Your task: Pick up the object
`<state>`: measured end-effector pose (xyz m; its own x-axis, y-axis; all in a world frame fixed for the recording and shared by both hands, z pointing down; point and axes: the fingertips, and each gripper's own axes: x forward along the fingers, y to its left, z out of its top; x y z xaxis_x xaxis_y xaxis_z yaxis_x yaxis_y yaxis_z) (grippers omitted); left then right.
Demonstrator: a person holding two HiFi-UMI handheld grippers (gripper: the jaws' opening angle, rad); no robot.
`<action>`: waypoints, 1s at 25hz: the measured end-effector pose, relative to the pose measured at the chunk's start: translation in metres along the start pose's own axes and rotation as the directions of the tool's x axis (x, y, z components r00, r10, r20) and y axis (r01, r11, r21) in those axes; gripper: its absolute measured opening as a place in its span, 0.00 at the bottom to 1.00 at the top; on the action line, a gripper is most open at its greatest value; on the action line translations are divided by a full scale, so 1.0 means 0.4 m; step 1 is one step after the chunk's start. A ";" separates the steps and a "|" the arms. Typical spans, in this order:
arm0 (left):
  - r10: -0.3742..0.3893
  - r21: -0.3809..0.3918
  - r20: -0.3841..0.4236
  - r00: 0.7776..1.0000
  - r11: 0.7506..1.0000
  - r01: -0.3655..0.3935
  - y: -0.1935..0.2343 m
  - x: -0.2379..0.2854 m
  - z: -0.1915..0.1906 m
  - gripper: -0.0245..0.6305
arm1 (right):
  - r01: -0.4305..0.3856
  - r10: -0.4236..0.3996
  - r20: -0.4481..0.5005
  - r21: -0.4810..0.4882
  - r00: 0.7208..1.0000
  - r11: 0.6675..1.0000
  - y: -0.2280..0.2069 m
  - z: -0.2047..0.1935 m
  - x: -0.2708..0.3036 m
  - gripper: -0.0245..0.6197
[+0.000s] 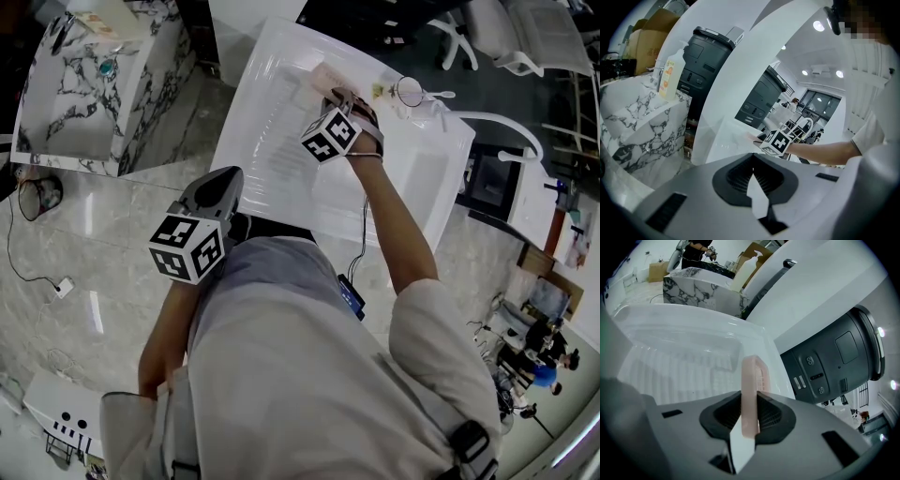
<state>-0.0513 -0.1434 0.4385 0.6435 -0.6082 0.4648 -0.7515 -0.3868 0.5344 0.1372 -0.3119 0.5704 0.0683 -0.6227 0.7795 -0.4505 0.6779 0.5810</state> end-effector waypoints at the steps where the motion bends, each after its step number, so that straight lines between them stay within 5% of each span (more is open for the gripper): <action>1: -0.002 0.001 0.000 1.000 1.000 0.002 0.000 0.000 0.000 0.04 | -0.001 0.001 -0.001 0.000 1.000 1.000 0.003 -0.001 -0.002 0.16; 25: -0.039 0.045 0.001 0.999 0.998 0.039 -0.029 -0.020 -0.006 0.04 | -0.044 0.045 -0.012 0.108 0.999 0.993 0.053 -0.046 -0.077 0.16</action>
<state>-0.0472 -0.1325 0.4304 0.6722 -0.5930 0.4433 -0.7316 -0.4407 0.5201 0.1421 -0.2710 0.5630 0.0585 -0.5869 0.8076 -0.5466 0.6581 0.5178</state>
